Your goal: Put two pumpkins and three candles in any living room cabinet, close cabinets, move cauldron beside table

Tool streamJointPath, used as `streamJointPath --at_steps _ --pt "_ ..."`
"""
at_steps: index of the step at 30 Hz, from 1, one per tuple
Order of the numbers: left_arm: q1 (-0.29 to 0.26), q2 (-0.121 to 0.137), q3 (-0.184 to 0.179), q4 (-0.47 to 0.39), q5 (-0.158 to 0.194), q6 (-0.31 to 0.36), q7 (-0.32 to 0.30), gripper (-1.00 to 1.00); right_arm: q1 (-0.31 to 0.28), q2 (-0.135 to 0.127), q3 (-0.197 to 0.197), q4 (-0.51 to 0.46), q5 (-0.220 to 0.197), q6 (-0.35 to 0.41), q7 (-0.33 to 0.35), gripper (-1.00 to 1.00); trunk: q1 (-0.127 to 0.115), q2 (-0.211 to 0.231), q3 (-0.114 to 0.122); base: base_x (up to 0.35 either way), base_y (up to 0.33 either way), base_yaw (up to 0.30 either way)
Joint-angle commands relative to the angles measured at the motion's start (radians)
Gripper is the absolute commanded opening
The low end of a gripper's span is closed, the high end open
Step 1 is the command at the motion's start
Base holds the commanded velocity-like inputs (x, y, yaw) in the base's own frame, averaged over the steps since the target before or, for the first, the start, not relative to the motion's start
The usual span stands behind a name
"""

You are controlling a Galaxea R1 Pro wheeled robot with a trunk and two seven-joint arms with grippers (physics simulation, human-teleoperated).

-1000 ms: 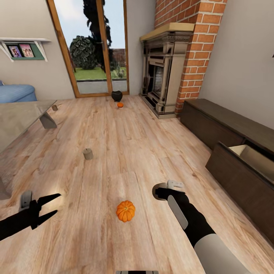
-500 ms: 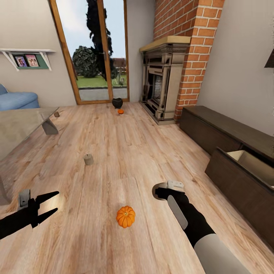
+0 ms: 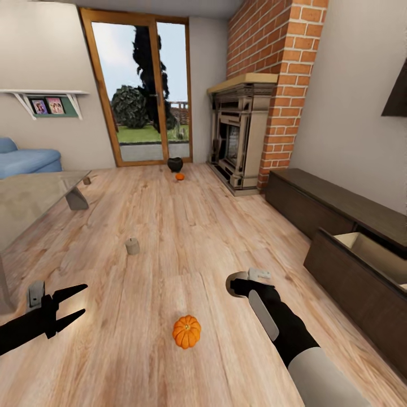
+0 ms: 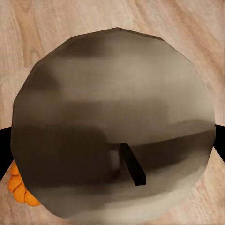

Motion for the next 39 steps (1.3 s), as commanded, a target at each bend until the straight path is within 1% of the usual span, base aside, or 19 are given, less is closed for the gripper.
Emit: streamJointPath --at_steps 1,15,20,22,25,28,29,30,31,32,33,34,36,37,39 --pt "-0.001 0.000 0.001 0.000 0.007 0.004 0.007 1.00 -0.001 0.000 0.002 -0.001 -0.011 0.002 -0.011 -1.00 -0.001 0.000 0.003 0.000 0.000 0.000" --pt "-0.001 0.001 -0.001 0.000 0.002 0.001 0.013 1.00 -0.001 -0.001 0.002 -0.001 -0.008 -0.001 -0.011 -1.00 -0.007 0.003 0.057 0.000 0.000 0.000" --pt "-0.001 0.002 -0.012 0.000 -0.002 -0.004 0.025 1.00 -0.001 -0.001 0.001 -0.001 -0.008 -0.001 -0.011 -1.00 -0.009 0.004 0.076 0.000 0.000 0.000" --pt "-0.002 0.002 -0.021 0.006 -0.005 -0.006 0.027 1.00 -0.001 -0.001 0.001 -0.001 -0.007 -0.001 -0.011 -1.00 -0.015 0.015 0.083 0.000 0.000 0.000" --pt "-0.009 0.003 -0.028 0.050 -0.021 -0.006 0.028 1.00 -0.001 -0.001 0.001 0.000 -0.007 -0.001 -0.011 -1.00 -0.026 0.036 0.093 0.000 0.000 0.000" --pt "-0.042 0.009 -0.032 0.165 -0.036 -0.009 0.028 1.00 -0.001 -0.001 0.000 0.011 -0.005 -0.001 -0.011 -1.00 -0.038 0.057 0.102 0.000 0.000 0.000" --pt "-0.062 0.009 -0.037 0.235 -0.041 -0.013 0.028 1.00 -0.001 0.000 0.000 0.015 -0.004 -0.001 -0.011 -1.00 -0.042 0.064 0.105 0.000 0.000 0.000" --pt "-0.095 0.008 -0.058 0.349 -0.045 -0.022 0.028 1.00 -0.001 0.000 0.000 0.021 -0.004 -0.001 -0.011 -1.00 -0.046 0.071 0.108 0.000 0.000 0.000" --pt "-0.118 0.007 -0.088 0.421 -0.049 -0.030 0.028 1.00 -0.001 0.001 0.000 0.026 -0.004 -0.001 -0.011 -1.00 -0.049 0.078 0.111 0.000 0.000 0.000" --pt "-0.152 0.008 -0.155 0.510 -0.054 -0.042 0.028 1.00 -0.001 0.001 0.000 0.038 -0.003 -0.001 -0.011 -1.00 -0.053 0.085 0.114 0.000 0.000 0.000" --pt "-0.169 0.010 -0.206 0.554 -0.056 -0.051 0.028 1.00 -0.001 0.001 0.001 0.048 -0.003 -0.002 -0.011 -1.00 -0.057 0.092 0.118 0.000 0.000 0.000" --pt "-0.184 0.014 -0.278 0.601 -0.058 -0.062 0.028 1.00 -0.001 0.002 0.001 0.062 -0.002 -0.002 -0.011 -1.00 -0.061 0.099 0.121 0.000 0.000 0.000" --pt "-0.193 0.024 -0.368 0.640 -0.059 -0.069 0.028 1.00 -0.001 0.002 0.001 0.076 -0.001 -0.003 -0.012 -1.00 -0.069 0.113 0.127 0.000 0.000 0.000" --pt "-0.195 0.028 -0.428 0.659 -0.060 -0.072 0.028 1.00 -0.001 0.002 0.001 0.082 -0.001 -0.003 -0.013 -1.00 -0.072 0.120 0.130 0.000 0.000 0.000" --pt "-0.201 0.037 -0.579 0.704 -0.060 -0.076 0.029 1.00 -0.001 0.002 0.001 0.095 -0.001 -0.006 -0.014 -1.00 -0.080 0.134 0.136 0.000 0.000 0.000"
